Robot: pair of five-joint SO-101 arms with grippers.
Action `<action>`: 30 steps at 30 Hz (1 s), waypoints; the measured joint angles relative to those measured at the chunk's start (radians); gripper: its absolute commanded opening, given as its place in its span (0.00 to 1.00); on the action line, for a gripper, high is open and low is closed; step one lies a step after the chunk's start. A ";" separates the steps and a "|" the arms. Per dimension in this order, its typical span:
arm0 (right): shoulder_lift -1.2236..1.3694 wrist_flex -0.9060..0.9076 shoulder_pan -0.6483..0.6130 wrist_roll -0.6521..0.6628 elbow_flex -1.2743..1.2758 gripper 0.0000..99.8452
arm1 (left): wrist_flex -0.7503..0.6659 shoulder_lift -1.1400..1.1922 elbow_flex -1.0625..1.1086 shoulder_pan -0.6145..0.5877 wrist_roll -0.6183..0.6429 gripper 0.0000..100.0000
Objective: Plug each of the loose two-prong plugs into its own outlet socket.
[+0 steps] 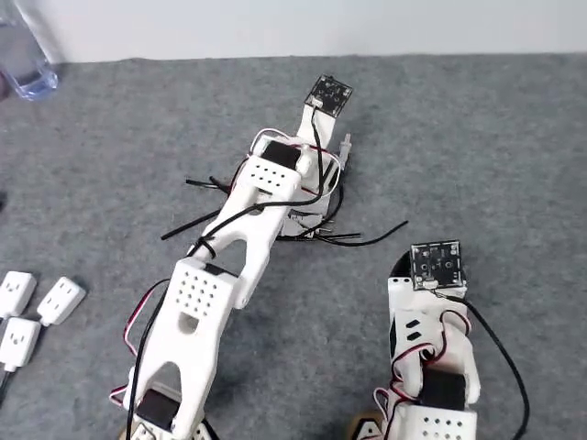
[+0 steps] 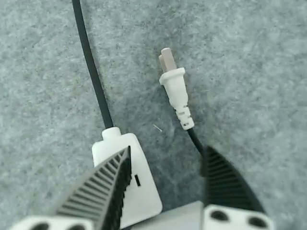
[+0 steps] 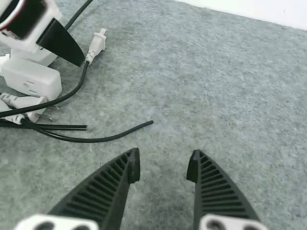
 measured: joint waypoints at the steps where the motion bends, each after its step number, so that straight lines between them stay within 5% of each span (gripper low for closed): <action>1: 0.000 0.000 0.000 0.000 0.000 0.18 | 0.028 0.008 -0.040 0.000 0.000 0.15; 9: 0.000 0.000 0.000 0.000 0.000 0.18 | 0.235 0.017 -0.250 -0.008 0.002 0.15; 30: 0.000 0.000 -0.003 0.000 0.000 0.18 | 0.265 0.135 -0.301 -0.023 0.124 0.17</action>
